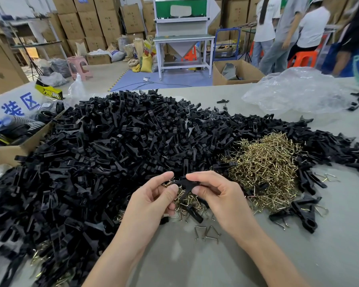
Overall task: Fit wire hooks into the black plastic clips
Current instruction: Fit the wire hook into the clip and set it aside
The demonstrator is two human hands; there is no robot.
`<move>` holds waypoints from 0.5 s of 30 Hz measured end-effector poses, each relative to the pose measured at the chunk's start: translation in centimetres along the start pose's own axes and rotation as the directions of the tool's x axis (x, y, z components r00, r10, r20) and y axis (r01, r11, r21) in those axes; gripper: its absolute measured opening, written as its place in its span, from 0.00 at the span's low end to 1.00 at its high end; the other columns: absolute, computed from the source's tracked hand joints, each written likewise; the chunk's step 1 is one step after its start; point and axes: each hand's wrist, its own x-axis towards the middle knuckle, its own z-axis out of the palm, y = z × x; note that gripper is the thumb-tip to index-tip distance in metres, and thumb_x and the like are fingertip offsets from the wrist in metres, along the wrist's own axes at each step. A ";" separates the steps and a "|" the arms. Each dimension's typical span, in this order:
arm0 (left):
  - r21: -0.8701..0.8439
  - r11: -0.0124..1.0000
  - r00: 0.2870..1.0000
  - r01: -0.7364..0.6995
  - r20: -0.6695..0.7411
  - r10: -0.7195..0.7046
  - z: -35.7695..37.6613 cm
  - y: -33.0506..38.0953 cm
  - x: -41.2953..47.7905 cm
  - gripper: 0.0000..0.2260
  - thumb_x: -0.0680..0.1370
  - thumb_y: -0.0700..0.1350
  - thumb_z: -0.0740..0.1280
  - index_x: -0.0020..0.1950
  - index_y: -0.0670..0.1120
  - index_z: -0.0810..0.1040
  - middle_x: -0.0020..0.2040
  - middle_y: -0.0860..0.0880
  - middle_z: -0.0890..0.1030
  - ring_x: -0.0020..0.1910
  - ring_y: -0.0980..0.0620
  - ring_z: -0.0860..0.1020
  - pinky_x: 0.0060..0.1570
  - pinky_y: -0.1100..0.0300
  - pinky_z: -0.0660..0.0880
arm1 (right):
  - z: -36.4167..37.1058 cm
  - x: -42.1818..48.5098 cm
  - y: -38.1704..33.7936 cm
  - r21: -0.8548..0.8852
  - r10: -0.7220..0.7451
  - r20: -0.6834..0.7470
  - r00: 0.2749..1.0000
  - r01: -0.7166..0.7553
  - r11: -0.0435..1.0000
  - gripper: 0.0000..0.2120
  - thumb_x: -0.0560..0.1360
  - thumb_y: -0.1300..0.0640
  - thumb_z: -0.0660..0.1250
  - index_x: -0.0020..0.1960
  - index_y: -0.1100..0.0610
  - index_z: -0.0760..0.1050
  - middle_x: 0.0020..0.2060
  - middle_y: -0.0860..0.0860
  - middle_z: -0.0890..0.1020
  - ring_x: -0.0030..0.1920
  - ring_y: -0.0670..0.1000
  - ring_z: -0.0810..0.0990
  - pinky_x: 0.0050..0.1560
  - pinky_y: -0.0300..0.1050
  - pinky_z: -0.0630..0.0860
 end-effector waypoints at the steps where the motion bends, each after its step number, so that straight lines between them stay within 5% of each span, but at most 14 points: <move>1: -0.012 1.000 1.000 0.009 -0.003 -0.009 0.1 0.0 0.0 0.12 0.77 0.44 0.71 0.57 0.58 0.83 0.35 0.52 0.78 0.35 0.55 0.78 0.38 0.63 0.78 | 0.0 0.0 0.0 -0.015 -0.015 -0.007 1.000 0.015 1.000 0.19 0.77 0.68 0.70 0.56 0.44 0.84 0.53 0.41 0.84 0.58 0.46 0.82 0.61 0.42 0.77; 12: 0.034 0.999 1.000 0.021 -0.017 -0.020 0.4 0.2 -0.2 0.12 0.77 0.43 0.71 0.56 0.60 0.84 0.35 0.52 0.79 0.35 0.56 0.78 0.38 0.65 0.77 | 0.3 0.0 -0.2 0.125 0.079 0.026 0.997 -0.081 0.989 0.19 0.76 0.69 0.70 0.53 0.44 0.85 0.47 0.47 0.87 0.51 0.45 0.85 0.54 0.34 0.77; 15: -0.103 0.992 0.998 0.067 0.026 -0.065 0.7 0.7 -0.4 0.11 0.74 0.47 0.72 0.55 0.55 0.85 0.36 0.50 0.79 0.34 0.56 0.78 0.37 0.64 0.77 | 0.3 0.0 -0.3 0.122 0.075 0.004 0.997 -0.075 0.990 0.19 0.76 0.69 0.70 0.53 0.44 0.85 0.46 0.47 0.88 0.51 0.46 0.85 0.55 0.35 0.77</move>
